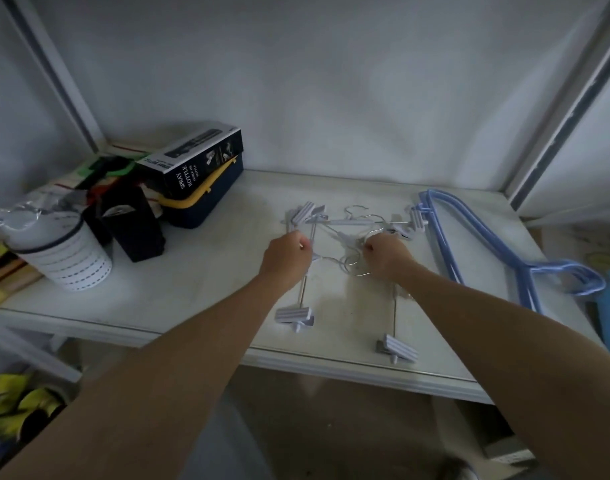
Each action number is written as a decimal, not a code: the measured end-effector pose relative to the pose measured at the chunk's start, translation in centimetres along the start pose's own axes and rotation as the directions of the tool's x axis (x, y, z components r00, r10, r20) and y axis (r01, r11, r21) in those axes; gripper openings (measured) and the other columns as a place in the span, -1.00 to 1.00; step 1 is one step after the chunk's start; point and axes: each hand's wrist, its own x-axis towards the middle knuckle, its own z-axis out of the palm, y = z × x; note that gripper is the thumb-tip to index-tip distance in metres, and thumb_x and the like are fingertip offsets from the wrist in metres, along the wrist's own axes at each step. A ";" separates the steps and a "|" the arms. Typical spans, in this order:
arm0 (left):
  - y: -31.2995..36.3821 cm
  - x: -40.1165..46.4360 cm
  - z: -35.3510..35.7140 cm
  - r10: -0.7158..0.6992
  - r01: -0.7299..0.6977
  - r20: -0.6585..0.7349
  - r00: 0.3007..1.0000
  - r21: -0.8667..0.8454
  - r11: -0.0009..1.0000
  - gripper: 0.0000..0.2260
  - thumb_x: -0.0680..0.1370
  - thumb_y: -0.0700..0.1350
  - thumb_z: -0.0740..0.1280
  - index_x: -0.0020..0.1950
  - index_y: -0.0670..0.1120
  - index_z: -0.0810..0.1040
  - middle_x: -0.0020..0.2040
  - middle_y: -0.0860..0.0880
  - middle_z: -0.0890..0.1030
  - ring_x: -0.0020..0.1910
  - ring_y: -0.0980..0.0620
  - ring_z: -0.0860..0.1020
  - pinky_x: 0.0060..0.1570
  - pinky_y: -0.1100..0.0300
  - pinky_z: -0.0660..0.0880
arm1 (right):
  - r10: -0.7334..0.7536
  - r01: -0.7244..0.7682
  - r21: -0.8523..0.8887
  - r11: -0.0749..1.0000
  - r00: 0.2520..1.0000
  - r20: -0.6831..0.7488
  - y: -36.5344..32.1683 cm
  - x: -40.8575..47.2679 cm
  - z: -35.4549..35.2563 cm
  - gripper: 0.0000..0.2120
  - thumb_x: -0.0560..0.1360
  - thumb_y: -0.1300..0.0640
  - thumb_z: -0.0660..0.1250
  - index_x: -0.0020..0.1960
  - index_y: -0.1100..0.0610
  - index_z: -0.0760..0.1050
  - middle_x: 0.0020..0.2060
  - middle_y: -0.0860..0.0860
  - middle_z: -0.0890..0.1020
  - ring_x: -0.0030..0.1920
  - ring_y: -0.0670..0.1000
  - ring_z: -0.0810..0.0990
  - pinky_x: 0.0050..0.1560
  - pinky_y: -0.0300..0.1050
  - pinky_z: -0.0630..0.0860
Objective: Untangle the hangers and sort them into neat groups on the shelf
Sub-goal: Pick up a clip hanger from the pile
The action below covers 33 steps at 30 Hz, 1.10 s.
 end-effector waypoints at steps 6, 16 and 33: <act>2.3 0.4 0.0 0.016 -0.014 0.021 1.000 -0.118 0.993 -0.77 0.59 -0.11 0.14 0.15 -0.12 0.51 0.03 -0.16 0.63 0.00 -0.18 0.59 0.02 0.02 0.55 | -0.005 0.043 0.216 0.975 0.985 -0.173 -1.7 -0.6 -2.5 -0.83 0.51 0.24 0.22 -0.08 0.26 0.58 -0.13 0.21 0.66 -0.12 0.21 0.64 -0.05 0.02 0.60; 8.4 0.4 -2.3 -0.022 0.133 0.197 0.980 -0.569 0.812 -0.61 0.58 0.06 0.20 0.40 0.09 0.29 -0.05 -0.07 0.56 -0.13 -0.06 0.58 -0.05 -0.02 0.59 | 0.005 0.046 0.634 0.772 0.997 -0.079 -7.6 -4.0 -3.1 -0.80 0.54 0.31 0.11 0.03 0.23 0.49 -0.28 0.14 0.61 -0.46 0.02 0.54 -0.47 -0.16 0.55; 3.7 1.2 -4.0 -0.274 0.255 0.042 0.961 -0.518 0.816 -0.75 0.59 -0.16 -0.02 -0.12 -0.16 0.42 -0.38 -0.03 0.30 -0.44 0.02 0.25 -0.36 0.16 0.21 | 0.109 -0.100 -0.083 0.992 0.987 0.122 0.1 -1.8 -1.3 -0.67 0.49 0.20 0.24 0.21 0.31 0.50 0.16 0.19 0.56 0.17 0.17 0.54 0.14 -0.07 0.48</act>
